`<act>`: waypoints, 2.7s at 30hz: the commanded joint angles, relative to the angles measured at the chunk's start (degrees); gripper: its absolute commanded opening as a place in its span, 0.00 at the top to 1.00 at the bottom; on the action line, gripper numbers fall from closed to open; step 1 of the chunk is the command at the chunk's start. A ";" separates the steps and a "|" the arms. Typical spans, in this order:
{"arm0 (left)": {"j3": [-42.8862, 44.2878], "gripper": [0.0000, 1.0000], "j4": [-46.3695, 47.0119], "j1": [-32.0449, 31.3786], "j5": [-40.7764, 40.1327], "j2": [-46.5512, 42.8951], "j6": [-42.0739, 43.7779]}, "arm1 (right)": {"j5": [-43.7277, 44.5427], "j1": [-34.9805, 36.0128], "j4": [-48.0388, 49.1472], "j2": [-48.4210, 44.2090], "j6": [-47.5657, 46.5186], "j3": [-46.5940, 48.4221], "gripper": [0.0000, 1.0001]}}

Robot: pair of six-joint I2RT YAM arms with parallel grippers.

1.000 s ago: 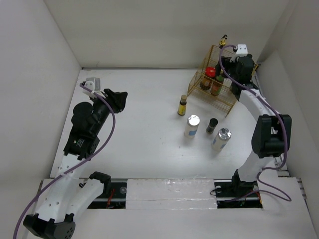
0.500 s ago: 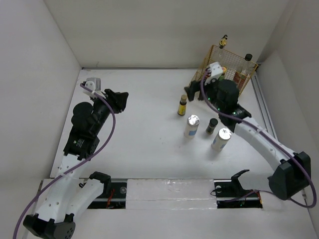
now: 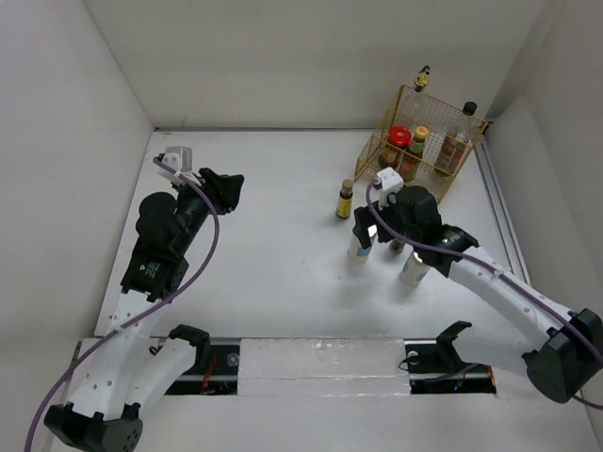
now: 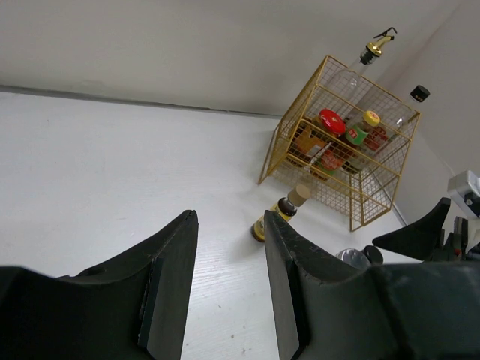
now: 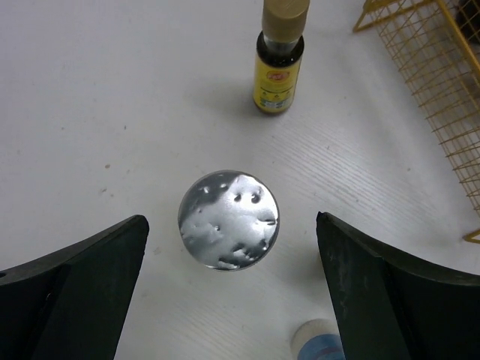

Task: Organize the condiment bottles

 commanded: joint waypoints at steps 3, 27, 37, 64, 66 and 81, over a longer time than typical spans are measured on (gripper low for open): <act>1.47 0.64 2.38 -0.08 1.52 -0.40 -0.28 | -4.27 0.25 -1.51 2.51 0.42 -0.23 0.00; 1.47 0.64 3.53 -0.08 8.37 0.31 -3.35 | 10.40 -3.61 12.10 -6.97 -0.81 9.69 0.49; 2.09 0.64 3.35 -0.08 10.39 1.28 -3.88 | 7.95 -23.37 12.65 2.34 -1.34 21.47 0.49; 1.56 0.64 4.49 -0.08 11.62 -4.44 -5.02 | 0.74 -34.99 19.23 24.05 -1.87 28.34 0.49; 1.56 0.64 4.49 -0.08 11.62 -4.44 -5.02 | 1.36 -34.99 19.24 25.18 -1.35 27.72 0.49; 1.56 0.62 4.49 -0.08 11.62 -4.44 -5.02 | 0.74 -34.99 18.18 32.23 1.11 27.81 0.29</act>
